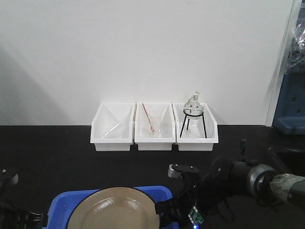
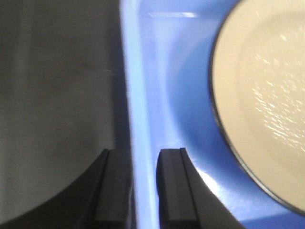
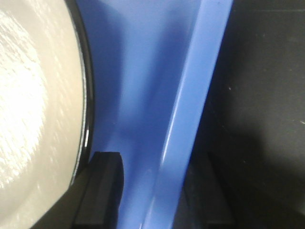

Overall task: Place disk in tray to left cabinet
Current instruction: 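Move both grippers to the tray's side walls and grip them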

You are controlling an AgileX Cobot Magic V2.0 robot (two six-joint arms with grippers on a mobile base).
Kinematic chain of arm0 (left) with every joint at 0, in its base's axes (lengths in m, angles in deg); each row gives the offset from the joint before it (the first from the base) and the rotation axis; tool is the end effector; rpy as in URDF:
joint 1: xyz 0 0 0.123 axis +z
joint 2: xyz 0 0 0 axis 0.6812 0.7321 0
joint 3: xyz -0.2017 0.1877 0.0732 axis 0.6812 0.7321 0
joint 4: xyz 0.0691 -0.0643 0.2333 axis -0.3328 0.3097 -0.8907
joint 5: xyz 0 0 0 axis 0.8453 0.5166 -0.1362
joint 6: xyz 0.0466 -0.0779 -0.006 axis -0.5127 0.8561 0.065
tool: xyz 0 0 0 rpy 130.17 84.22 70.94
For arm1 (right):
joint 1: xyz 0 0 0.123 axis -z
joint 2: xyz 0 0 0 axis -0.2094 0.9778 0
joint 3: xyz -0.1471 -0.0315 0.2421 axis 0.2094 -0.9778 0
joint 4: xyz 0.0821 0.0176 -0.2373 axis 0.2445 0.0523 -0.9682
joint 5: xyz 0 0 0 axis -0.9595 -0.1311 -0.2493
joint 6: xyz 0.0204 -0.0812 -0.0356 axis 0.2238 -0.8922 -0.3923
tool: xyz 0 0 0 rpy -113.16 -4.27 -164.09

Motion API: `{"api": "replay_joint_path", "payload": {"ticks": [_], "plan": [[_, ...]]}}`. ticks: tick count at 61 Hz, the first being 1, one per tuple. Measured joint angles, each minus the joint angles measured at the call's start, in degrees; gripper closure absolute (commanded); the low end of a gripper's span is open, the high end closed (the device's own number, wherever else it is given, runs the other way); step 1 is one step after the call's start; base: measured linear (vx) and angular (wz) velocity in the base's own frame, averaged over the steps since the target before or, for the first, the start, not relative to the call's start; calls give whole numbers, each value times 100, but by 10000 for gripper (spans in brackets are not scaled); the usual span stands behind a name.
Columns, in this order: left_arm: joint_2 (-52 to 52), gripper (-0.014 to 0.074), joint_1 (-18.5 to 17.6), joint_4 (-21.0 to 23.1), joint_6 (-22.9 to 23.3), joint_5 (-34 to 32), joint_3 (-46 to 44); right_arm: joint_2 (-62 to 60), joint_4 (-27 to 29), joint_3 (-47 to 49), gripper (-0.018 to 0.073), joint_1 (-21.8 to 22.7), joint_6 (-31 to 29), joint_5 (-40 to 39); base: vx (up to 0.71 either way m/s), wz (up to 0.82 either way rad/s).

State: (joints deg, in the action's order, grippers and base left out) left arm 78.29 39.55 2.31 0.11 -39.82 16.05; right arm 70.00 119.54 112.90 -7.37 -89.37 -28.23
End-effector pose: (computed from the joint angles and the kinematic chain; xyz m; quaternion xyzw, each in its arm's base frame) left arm 0.2875 -0.0315 0.2197 0.0049 0.9583 -0.0974 0.2686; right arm 0.3977 0.1742 0.1522 -0.1347 0.9548 0.2156 0.1539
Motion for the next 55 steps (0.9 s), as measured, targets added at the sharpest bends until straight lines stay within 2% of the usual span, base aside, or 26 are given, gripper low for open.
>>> {"api": "replay_joint_path", "payload": {"ticks": [7,24,38,55], "plan": [[443,279,-20,247,-169,-50,-170,0,6,0,185,0,0,0,0,0],[1263,207,-20,310,-202,-158,-743,0,21,0,185,0,0,11,0,0],[1850,206,-20,326,-203,-188,-939,0,39,0,185,0,0,16,0,0],[2076,206,-20,417,-221,-207,-945,20,211,0,211,0,33,21,0,0]]}}
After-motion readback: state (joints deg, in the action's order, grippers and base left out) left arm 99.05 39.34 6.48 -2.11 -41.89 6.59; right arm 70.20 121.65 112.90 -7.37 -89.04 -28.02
